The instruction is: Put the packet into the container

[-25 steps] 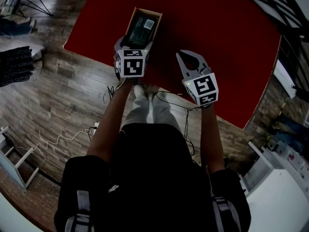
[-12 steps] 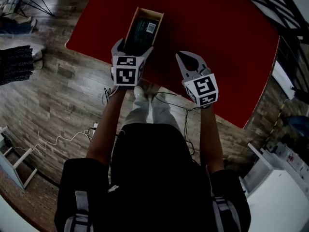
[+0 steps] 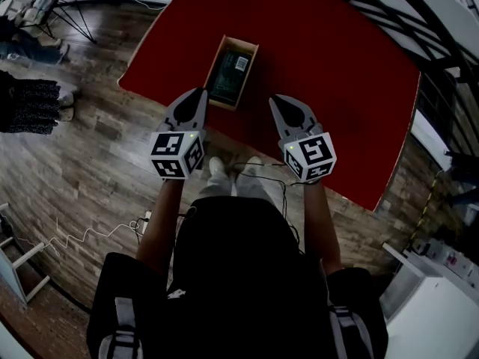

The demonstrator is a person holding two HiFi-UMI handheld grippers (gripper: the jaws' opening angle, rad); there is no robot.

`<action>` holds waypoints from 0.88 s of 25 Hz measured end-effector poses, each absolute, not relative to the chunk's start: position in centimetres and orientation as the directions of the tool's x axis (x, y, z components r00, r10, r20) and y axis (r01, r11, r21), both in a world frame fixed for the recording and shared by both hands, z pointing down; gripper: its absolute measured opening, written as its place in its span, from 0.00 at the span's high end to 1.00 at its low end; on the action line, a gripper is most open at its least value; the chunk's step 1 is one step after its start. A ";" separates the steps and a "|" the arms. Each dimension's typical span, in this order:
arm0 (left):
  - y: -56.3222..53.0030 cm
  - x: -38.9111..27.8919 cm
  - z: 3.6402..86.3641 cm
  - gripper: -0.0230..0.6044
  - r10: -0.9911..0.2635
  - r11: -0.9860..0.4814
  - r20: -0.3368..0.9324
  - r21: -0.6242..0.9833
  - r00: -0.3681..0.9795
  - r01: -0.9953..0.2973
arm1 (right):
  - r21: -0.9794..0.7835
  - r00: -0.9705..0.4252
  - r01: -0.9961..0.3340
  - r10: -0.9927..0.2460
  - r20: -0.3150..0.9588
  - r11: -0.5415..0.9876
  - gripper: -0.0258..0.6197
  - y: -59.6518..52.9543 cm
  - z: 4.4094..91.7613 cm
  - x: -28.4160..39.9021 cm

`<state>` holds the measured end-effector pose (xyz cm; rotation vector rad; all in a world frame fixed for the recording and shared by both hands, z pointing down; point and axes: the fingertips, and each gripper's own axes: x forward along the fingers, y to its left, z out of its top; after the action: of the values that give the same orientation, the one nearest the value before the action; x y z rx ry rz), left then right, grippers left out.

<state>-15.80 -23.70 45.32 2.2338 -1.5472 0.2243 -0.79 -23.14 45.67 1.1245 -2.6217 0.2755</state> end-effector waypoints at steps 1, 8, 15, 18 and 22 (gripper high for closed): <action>-23.0 -16.1 44.3 0.93 -0.867 -0.306 0.324 0.253 0.379 -0.918 | -0.081 -0.664 -0.733 -0.684 0.304 0.676 0.93 -22.8 44.8 -1.1; -19.5 -16.8 40.0 0.95 -0.876 -0.401 0.169 0.263 0.451 -0.878 | -0.109 -0.665 -0.746 -0.730 0.157 0.657 0.93 -20.9 39.1 -2.4; -16.9 -16.2 37.3 0.95 -0.862 -0.456 0.113 0.254 0.494 -0.853 | -0.074 -0.667 -0.745 -0.735 0.120 0.664 0.93 -19.1 36.4 -4.0; -16.2 -15.9 36.1 0.95 -0.859 -0.473 0.080 0.257 0.506 -0.843 | -0.070 -0.672 -0.740 -0.730 0.120 0.669 0.93 -18.2 36.0 -4.5; -15.6 -15.4 35.1 0.95 -0.842 -0.503 0.059 0.273 0.536 -0.820 | -0.088 -0.675 -0.738 -0.728 0.121 0.669 0.93 -17.5 35.7 -4.5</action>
<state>-15.38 -15.62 35.06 2.5091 -1.3904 -0.1180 -4.50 -17.50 35.66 1.2316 -2.8006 0.1994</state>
